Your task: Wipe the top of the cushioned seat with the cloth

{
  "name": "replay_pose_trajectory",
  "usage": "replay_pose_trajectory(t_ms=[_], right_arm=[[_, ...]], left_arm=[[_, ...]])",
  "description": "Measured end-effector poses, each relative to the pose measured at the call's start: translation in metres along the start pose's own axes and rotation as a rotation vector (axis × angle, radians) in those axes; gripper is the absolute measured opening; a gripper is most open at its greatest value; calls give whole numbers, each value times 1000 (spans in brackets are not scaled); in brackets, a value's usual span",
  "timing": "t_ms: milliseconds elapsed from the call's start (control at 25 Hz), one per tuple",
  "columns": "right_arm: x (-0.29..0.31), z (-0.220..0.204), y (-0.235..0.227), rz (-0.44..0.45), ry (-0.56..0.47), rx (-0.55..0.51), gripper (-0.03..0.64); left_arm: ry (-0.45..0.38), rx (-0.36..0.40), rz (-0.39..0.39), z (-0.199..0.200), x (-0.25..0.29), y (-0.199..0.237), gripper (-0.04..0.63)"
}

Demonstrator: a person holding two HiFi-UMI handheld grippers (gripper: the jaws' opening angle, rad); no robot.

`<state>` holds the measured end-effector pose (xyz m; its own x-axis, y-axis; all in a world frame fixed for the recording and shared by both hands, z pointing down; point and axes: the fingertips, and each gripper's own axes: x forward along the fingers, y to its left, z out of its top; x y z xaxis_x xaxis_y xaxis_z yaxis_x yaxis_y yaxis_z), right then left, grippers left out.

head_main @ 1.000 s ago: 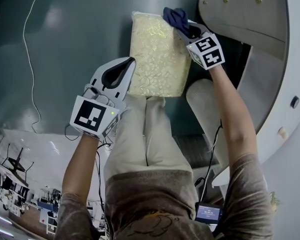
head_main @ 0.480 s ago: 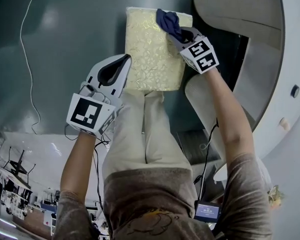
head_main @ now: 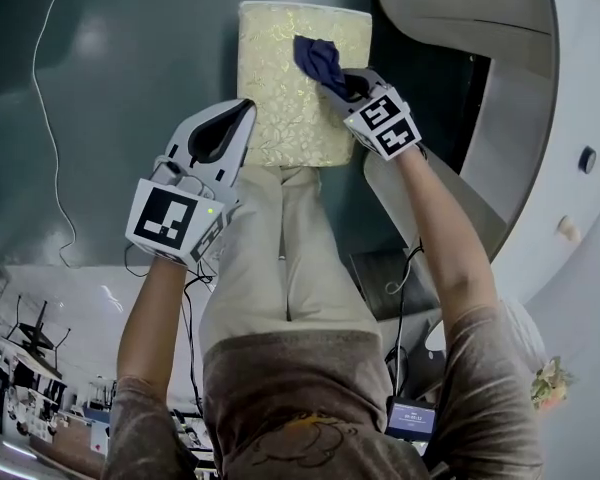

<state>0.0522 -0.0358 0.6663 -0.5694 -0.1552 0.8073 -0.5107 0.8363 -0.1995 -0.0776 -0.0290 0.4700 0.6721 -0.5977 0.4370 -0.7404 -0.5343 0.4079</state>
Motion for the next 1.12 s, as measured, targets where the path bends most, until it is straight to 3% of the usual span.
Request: replay_pose_trajectory(t_ms=[840, 1120], right_arm=[[-29, -70, 112, 137, -21, 95, 89], [-36, -90, 144, 207, 24, 42, 89]], left_arm=[[12, 6, -27, -10, 4, -38, 15], [23, 15, -40, -15, 6, -49, 15]])
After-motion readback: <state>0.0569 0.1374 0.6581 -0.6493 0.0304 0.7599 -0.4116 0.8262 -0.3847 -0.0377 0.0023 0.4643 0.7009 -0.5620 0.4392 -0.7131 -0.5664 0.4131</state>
